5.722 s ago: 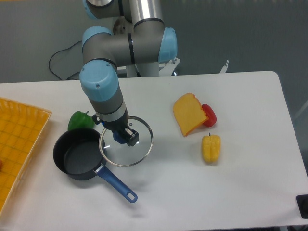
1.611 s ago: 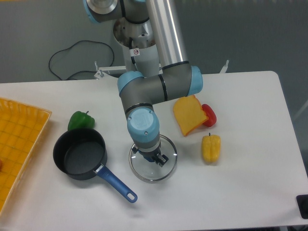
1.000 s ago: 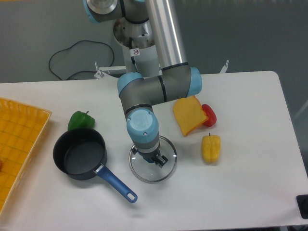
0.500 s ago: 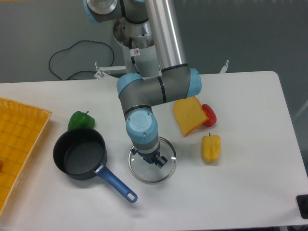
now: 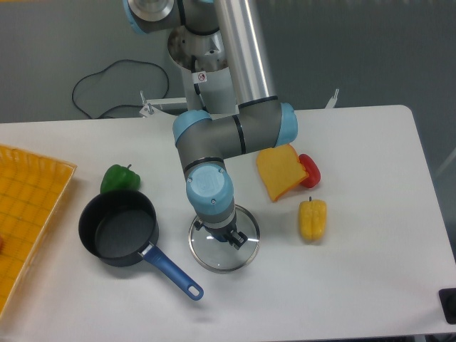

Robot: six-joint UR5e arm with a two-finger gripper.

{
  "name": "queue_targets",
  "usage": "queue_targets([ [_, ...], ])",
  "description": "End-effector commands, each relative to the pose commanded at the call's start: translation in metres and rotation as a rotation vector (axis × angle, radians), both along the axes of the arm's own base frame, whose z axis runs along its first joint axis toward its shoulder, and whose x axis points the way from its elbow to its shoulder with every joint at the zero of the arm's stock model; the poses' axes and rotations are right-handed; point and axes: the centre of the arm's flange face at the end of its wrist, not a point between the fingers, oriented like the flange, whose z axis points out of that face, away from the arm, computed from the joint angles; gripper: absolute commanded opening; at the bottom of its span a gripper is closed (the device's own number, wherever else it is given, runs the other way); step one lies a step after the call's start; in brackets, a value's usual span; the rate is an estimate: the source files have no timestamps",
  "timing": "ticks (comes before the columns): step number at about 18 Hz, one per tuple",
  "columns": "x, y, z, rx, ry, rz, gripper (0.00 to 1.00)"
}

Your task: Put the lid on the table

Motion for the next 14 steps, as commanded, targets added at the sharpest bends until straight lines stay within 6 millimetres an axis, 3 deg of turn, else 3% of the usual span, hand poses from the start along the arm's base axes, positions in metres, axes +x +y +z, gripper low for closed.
queue_targets([
  [5, 0.0, 0.001, 0.0, 0.006, 0.003, 0.0, 0.87],
  [7, 0.0, 0.003, 0.002, 0.009, 0.006, -0.001, 1.0],
  [14, 0.001, 0.022, 0.065, 0.1, 0.092, -0.032, 1.0],
])
